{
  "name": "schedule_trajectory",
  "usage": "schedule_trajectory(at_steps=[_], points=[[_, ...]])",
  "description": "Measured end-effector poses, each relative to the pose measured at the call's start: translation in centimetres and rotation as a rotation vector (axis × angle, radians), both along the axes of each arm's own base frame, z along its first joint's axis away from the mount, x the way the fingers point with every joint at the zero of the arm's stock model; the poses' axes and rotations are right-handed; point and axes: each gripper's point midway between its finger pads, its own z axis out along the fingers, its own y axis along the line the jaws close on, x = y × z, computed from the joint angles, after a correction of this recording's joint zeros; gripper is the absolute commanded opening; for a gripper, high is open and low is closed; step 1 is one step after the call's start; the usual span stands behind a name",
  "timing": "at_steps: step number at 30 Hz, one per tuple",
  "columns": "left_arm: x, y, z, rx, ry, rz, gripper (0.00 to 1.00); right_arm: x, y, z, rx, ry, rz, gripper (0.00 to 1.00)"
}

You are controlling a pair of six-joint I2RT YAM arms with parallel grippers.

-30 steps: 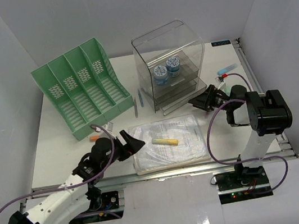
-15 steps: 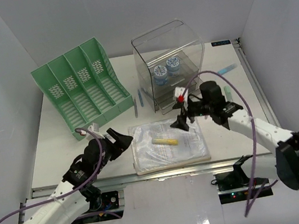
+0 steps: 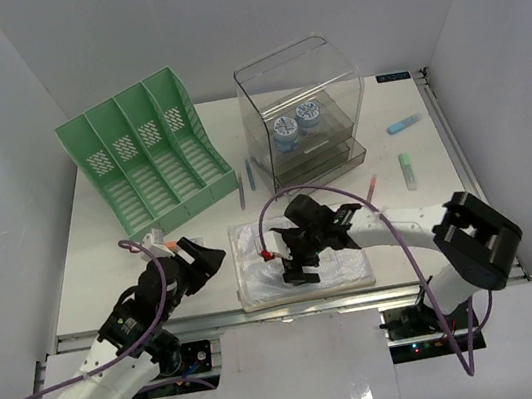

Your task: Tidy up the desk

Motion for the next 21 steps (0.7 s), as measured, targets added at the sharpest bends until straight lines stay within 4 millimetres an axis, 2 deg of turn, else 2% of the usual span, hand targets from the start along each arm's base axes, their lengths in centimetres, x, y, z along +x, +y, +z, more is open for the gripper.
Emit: schedule_trajectory(at_steps=[4,8,12,14,17,21], points=[[-0.4,0.6,-0.1,-0.002,0.006,0.019,0.85,0.9,0.5,-2.3,-0.1,0.002,-0.065,0.96],[-0.8,1.2,-0.2,-0.004,0.01,0.034,0.84,2.2,0.8,-2.2,-0.11,-0.034,-0.13,0.99],[-0.9,1.5,-0.2,-0.007,0.012,0.046,0.84,2.5,0.8,-1.8,-0.103,-0.049,-0.142,1.0],[-0.9,1.6,-0.3,-0.004,0.015,0.049,0.84,2.2,0.9,-1.1,-0.084,-0.048,-0.126,1.0],[-1.0,1.7,-0.4,0.001,0.017,0.052,0.84,1.8,1.1,1.4,-0.021,-0.064,-0.102,1.0],[-0.9,1.7,-0.4,0.001,0.017,0.053,0.84,2.5,1.2,4.2,0.049,-0.091,-0.134,1.0]])
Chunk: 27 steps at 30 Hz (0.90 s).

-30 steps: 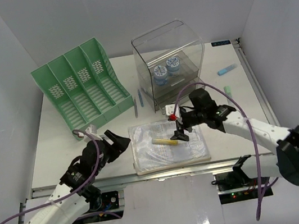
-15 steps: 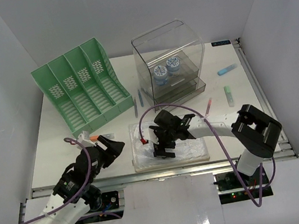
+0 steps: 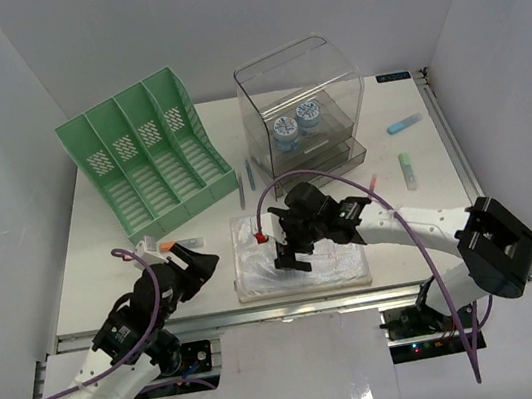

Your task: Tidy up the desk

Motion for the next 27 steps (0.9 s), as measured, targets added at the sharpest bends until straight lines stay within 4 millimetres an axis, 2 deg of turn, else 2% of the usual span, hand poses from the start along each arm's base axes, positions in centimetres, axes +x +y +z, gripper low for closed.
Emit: schedule_trajectory(at_steps=[3,6,9,13,19,22,25,27], points=[[0.0,0.0,0.0,-0.001,0.0,0.001,0.83,1.9,-0.6,-0.2,-0.014,0.011,-0.107,0.95],[0.0,0.0,0.0,-0.002,0.001,0.003,0.83,3.7,-1.6,-1.8,-0.068,0.049,-0.253,0.91],[0.0,0.0,0.0,-0.004,0.001,0.007,0.83,4.7,-2.6,-4.0,-0.13,0.089,-0.361,0.86],[0.1,0.1,0.0,-0.004,0.002,0.01,0.83,5.6,-3.6,-5.6,-0.182,0.106,-0.465,0.8],[0.0,0.1,0.0,-0.009,0.006,0.014,0.81,6.3,-4.0,-6.4,-0.189,0.144,-0.525,0.41],[0.1,0.1,0.0,-0.012,0.006,0.015,0.8,6.3,-3.8,-6.5,-0.179,0.162,-0.522,0.29],[0.1,0.0,0.0,-0.019,0.007,0.019,0.7,6.3,-3.7,-6.5,-0.174,0.168,-0.511,0.13],[0.1,0.0,0.0,-0.028,0.011,0.026,0.65,6.2,-3.6,-6.5,-0.173,0.168,-0.492,0.08]])
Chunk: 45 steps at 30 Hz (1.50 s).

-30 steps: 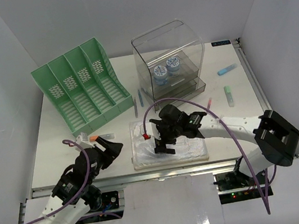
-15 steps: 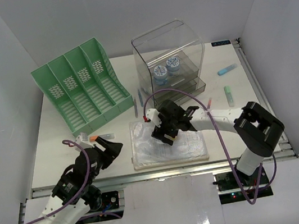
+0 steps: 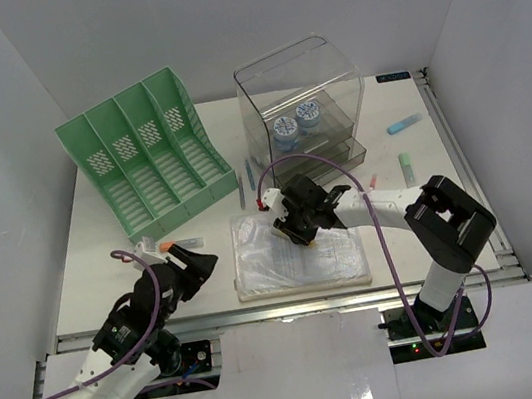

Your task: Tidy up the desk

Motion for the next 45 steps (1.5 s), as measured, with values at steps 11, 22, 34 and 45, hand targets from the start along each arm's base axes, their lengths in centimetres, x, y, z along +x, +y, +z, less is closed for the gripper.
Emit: schedule_trajectory(at_steps=[11,22,34,45], points=[[1.1,0.7,-2.2,0.051,0.079,0.101,0.65,-1.4,-0.6,8.9,0.057,-0.183,0.407,0.08],[2.5,0.4,-2.2,0.116,0.098,0.126,0.69,7.6,-7.4,16.6,-0.227,-0.715,0.526,0.08],[3.4,0.1,-2.0,0.138,0.106,0.118,0.87,14.5,-8.4,14.5,-0.467,-0.806,0.599,0.13],[4.7,0.0,-2.5,0.115,0.144,0.117,0.94,15.2,-8.8,11.9,-0.533,-0.755,0.622,0.76]])
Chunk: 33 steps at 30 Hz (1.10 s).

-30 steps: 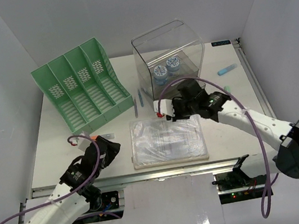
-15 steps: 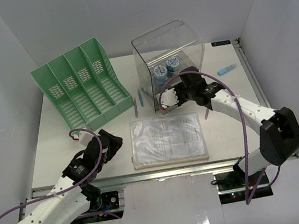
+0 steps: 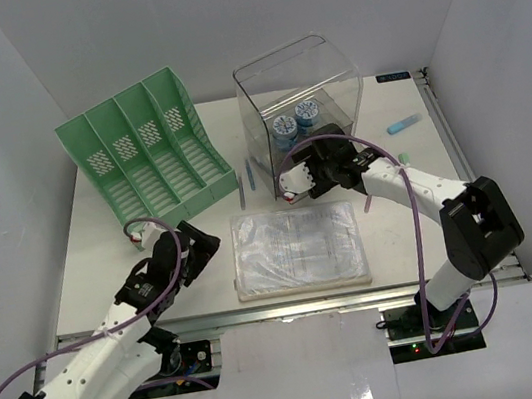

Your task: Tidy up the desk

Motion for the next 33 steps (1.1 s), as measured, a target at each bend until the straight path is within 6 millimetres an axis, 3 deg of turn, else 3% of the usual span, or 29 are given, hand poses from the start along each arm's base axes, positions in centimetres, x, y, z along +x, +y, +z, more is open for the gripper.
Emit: schedule_trajectory(at_steps=[9,11,15,18,22,26,33], points=[[1.3,1.8,-2.3,-0.003,0.112,0.128,0.93,-1.3,-0.1,1.7,0.118,0.05,-0.04,0.8],[1.6,2.2,-2.7,0.006,0.163,0.183,0.92,-2.6,0.2,3.4,0.235,0.097,-0.051,0.81],[2.9,3.0,-2.9,0.049,0.256,0.29,0.89,-6.5,0.9,9.6,0.511,0.118,-0.002,0.81],[4.3,3.4,-3.3,0.079,0.3,0.345,0.84,-10.3,1.4,10.9,0.635,0.177,0.06,0.82],[5.4,4.3,-4.4,0.125,0.358,0.404,0.78,-13.7,1.5,8.6,0.701,0.314,0.075,0.82],[5.9,4.8,-6.0,0.16,0.4,0.44,0.74,-15.2,0.8,6.1,0.725,0.415,0.034,0.82],[6.7,5.0,-7.3,0.191,0.425,0.476,0.72,-16.3,0.3,6.9,0.783,0.442,0.033,0.81]])
